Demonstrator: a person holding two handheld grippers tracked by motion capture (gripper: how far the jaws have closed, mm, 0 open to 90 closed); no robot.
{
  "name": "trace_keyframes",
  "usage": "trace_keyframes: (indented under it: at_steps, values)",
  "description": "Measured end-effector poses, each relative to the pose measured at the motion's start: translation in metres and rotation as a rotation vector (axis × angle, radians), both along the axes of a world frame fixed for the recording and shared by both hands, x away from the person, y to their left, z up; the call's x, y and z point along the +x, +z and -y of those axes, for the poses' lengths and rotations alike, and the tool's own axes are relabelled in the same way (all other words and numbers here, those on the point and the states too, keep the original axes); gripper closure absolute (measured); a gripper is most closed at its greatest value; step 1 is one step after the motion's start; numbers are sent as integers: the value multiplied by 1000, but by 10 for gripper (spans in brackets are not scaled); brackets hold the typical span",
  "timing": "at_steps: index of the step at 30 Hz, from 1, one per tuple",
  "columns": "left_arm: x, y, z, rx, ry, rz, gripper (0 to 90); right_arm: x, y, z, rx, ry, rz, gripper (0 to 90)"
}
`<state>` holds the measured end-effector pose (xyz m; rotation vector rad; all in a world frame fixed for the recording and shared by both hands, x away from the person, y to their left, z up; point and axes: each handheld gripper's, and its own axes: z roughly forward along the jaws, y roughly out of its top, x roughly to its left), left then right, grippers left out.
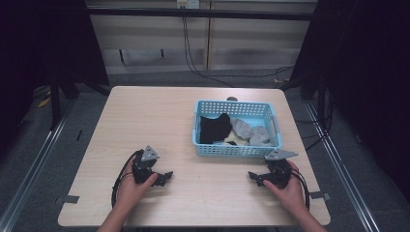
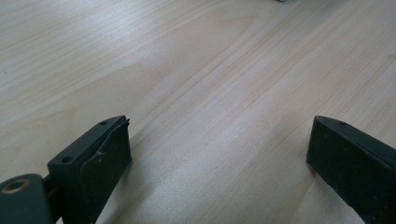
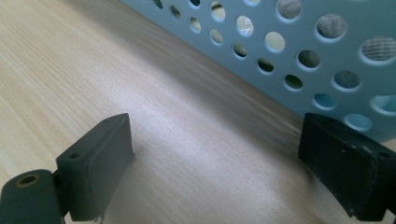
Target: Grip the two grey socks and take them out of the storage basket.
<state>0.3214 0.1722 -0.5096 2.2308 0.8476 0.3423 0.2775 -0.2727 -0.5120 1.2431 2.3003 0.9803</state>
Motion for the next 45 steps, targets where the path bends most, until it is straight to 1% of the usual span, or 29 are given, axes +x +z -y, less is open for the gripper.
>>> trace_keyframes:
  at_steps: [10, 14, 16, 19, 20, 21, 22, 23, 24, 25, 28, 29, 30, 31, 32, 35, 36, 37, 38, 39, 40, 41, 43, 45]
  values:
    - [1, -1, 1, -7, 4, -4, 42, 0, 0, -1, 3, -17, -2, 98]
    - [1, 0, 1, 0, 2, -7, 36, -1, 1, -2, 2, -31, -10, 108]
    - [1, 0, 1, 0, 2, -7, 36, 0, 3, -2, -9, -26, -29, 120]
    - [1, 0, 1, 1, 3, -8, 35, 1, 6, -2, -26, -20, -45, 132]
    - [1, 0, 1, 2, 2, -7, 35, 1, 7, -2, -27, -22, -60, 135]
    - [1, 0, 1, 1, 3, -7, 34, 2, 7, -2, -37, -18, -63, 138]
    - [1, 0, 1, 2, 3, -7, 35, 2, 9, -3, -37, -18, -77, 145]
    - [1, 0, 1, 0, 2, -7, 35, 3, 9, -3, -42, -15, -75, 145]
    - [1, 0, 1, 1, 3, -7, 35, 3, 10, -3, -55, -10, -83, 147]
    - [1, 0, 1, 1, 2, -8, 35, 3, 11, -4, -65, 10, -82, 151]
    - [1, 0, 1, 0, 3, -6, 35, 3, 18, -6, -88, 33, -99, 162]
    - [1, 0, 1, 2, 2, -9, 35, 3, 20, -6, -93, 33, -108, 164]
    - [1, 0, 1, 2, 2, -9, 34, 5, 26, -6, -107, 41, -127, 164]
    - [1, 0, 1, 2, 2, -7, 34, 5, 26, -6, -107, 41, -127, 164]
    - [1, 0, 1, 2, 2, -7, 35, 5, 28, -6, -109, 42, -138, 164]
    - [1, 0, 1, 1, 2, -7, 35, 7, 35, -5, -118, 70, -161, 182]
    - [1, 0, 1, 2, 2, -8, 34, 7, 40, -5, -122, 72, -184, 186]
    - [1, 0, 1, 1, 2, -8, 34, 7, 40, -5, -122, 72, -184, 186]
    - [1, 0, 1, 2, 3, -7, 34, 7, 41, -5, -122, 74, -196, 188]
    - [1, 0, 1, 3, 2, -8, 35, 9, 45, -4, -116, 92, -224, 197]
    - [1, 0, 1, 1, 2, -8, 35, 9, 45, -4, -116, 92, -224, 197]
    - [1, 0, 1, 1, 2, -8, 34, 9, 47, -3, -124, 110, -247, 224]
    - [1, 0, 1, 1, 2, -8, 35, 10, 48, -3, -131, 117, -245, 226]
    - [1, 0, 1, 1, 2, -9, 34, 9, 52, -2, -126, 122, -267, 234]
